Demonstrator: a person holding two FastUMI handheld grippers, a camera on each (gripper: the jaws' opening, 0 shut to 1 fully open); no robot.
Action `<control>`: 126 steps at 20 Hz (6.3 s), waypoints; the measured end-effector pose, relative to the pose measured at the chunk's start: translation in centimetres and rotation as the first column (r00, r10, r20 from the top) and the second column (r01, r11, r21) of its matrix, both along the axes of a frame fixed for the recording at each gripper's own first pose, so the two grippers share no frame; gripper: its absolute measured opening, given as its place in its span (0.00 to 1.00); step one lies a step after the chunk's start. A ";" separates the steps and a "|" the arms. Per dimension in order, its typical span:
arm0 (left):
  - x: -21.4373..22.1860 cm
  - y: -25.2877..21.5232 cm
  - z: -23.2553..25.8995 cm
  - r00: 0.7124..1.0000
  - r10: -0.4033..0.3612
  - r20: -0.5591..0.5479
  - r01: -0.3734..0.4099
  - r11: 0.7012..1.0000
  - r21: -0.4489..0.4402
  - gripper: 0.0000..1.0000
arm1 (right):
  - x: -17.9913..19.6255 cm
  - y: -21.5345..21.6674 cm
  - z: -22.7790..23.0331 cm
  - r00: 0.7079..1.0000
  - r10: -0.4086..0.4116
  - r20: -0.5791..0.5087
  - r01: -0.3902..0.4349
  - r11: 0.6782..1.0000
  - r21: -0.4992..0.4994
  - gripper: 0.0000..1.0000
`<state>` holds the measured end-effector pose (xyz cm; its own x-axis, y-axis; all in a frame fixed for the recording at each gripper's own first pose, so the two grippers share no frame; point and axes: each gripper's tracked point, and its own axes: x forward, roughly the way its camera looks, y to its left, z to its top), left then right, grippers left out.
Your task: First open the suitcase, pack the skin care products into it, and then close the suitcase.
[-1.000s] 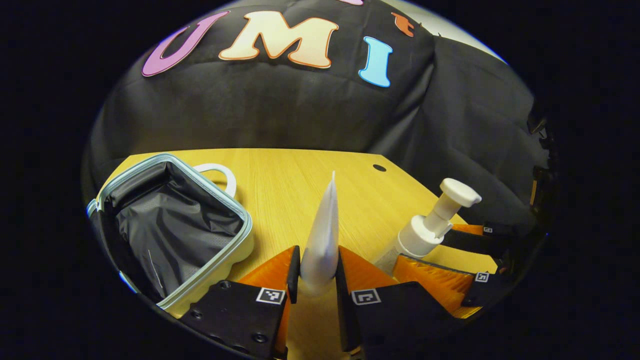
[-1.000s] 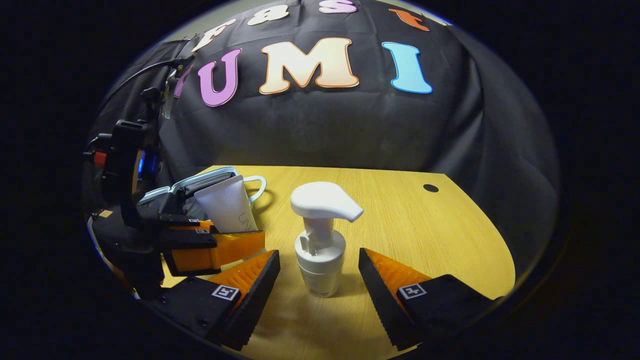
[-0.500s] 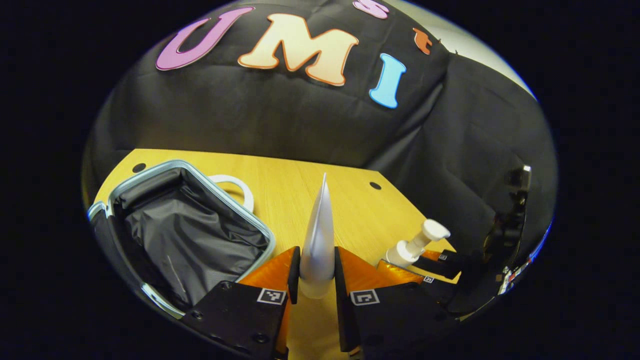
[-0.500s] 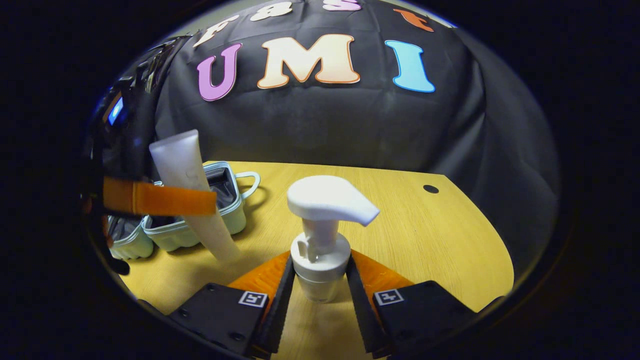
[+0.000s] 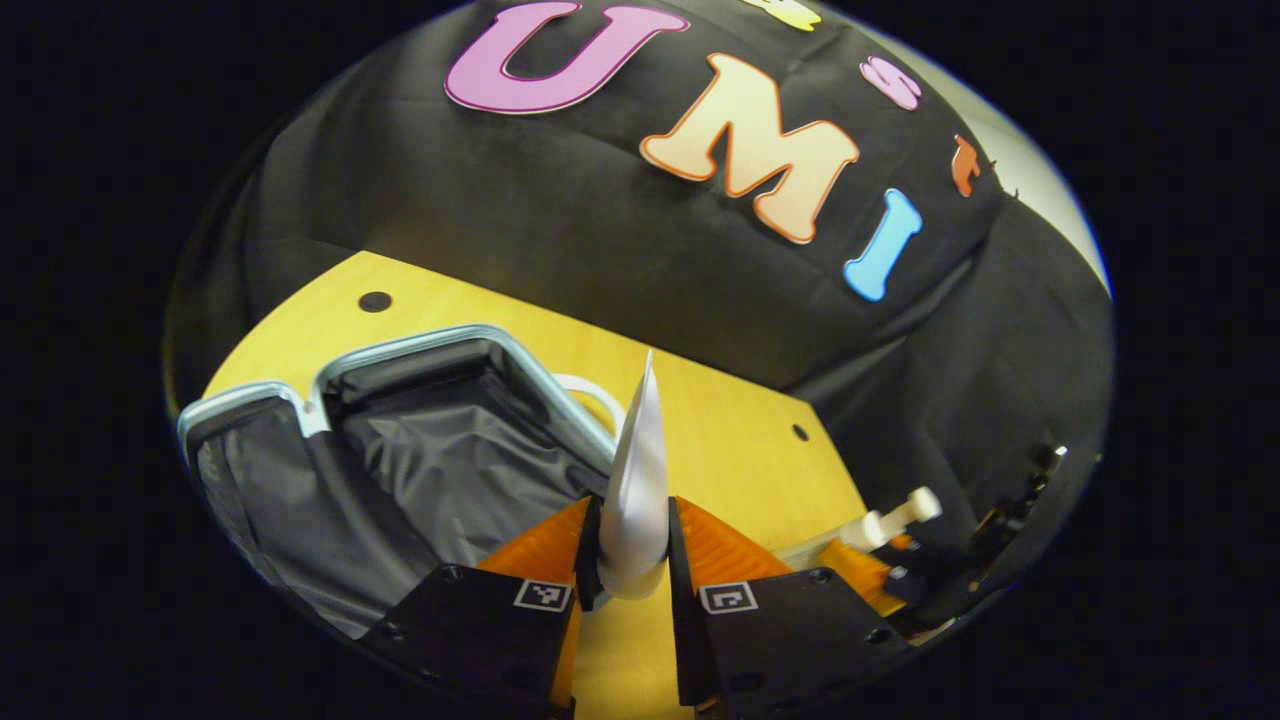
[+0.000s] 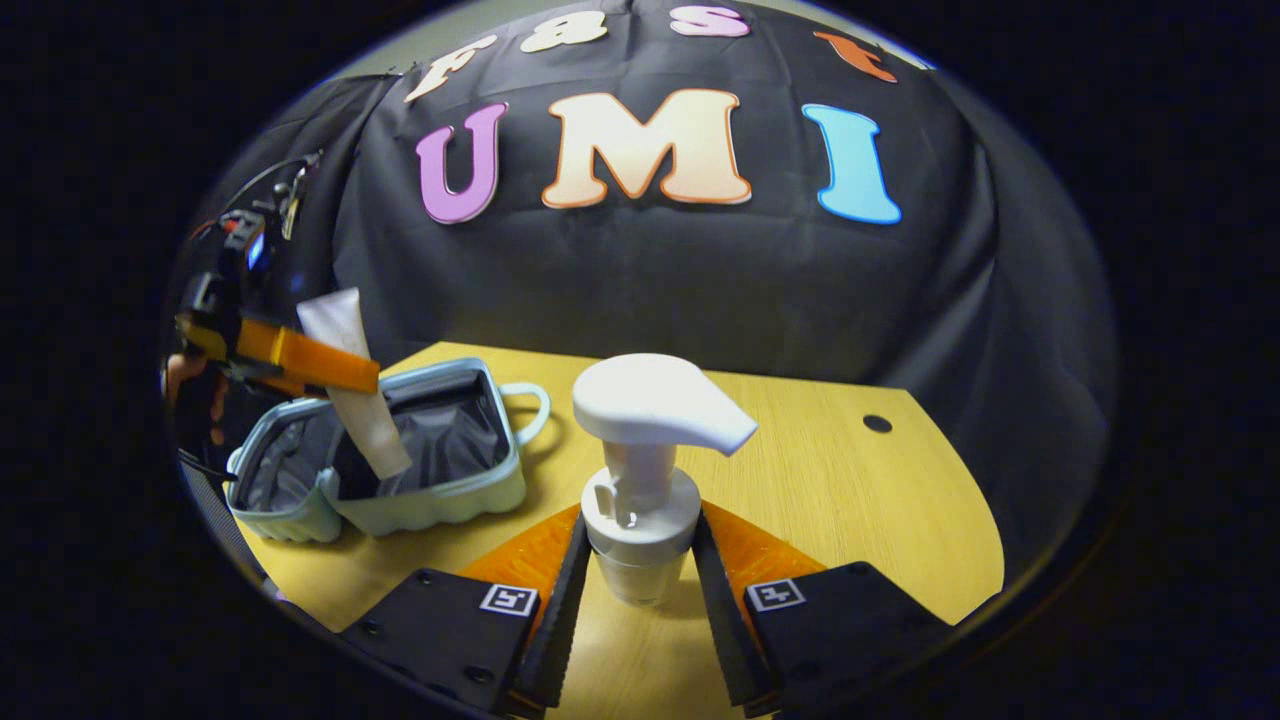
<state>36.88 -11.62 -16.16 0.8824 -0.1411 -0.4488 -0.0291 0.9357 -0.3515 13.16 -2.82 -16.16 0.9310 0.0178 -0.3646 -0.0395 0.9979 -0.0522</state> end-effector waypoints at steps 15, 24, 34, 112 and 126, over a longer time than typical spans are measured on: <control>2.0 7.6 -3.6 0.985 0.109 -0.134 -0.126 0.985 -0.121 0.84 | 6.2 14.7 8.8 0.964 0.264 -0.028 -0.264 0.964 -0.018 0.60; -6.4 15.2 3.5 0.956 0.292 0.036 -0.280 0.941 -0.188 0.85 | 9.8 19.9 -2.4 0.865 0.367 -0.343 -0.414 0.907 -0.075 0.61; -22.9 25.2 3.0 0.827 0.561 0.026 -0.547 0.816 -0.187 0.85 | 13.3 21.2 -8.3 0.822 0.304 -0.481 -0.417 0.897 -0.145 0.61; 16.7 -7.4 1.1 0.984 0.128 -0.121 -0.124 0.991 0.041 0.07 | -7.3 -4.9 17.5 0.949 -0.148 0.279 0.156 0.988 -0.005 0.99; 8.0 -7.0 17.0 0.964 0.041 0.264 -0.099 0.972 0.211 0.90 | -6.1 -3.5 18.5 0.942 -0.110 0.317 0.095 0.994 0.061 0.99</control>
<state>44.87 -18.59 0.88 0.9756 0.0018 -0.2197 -0.0336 0.9894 -0.1410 7.09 -6.36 2.37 0.9960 -0.0744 -0.0491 0.0744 0.9972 -0.0013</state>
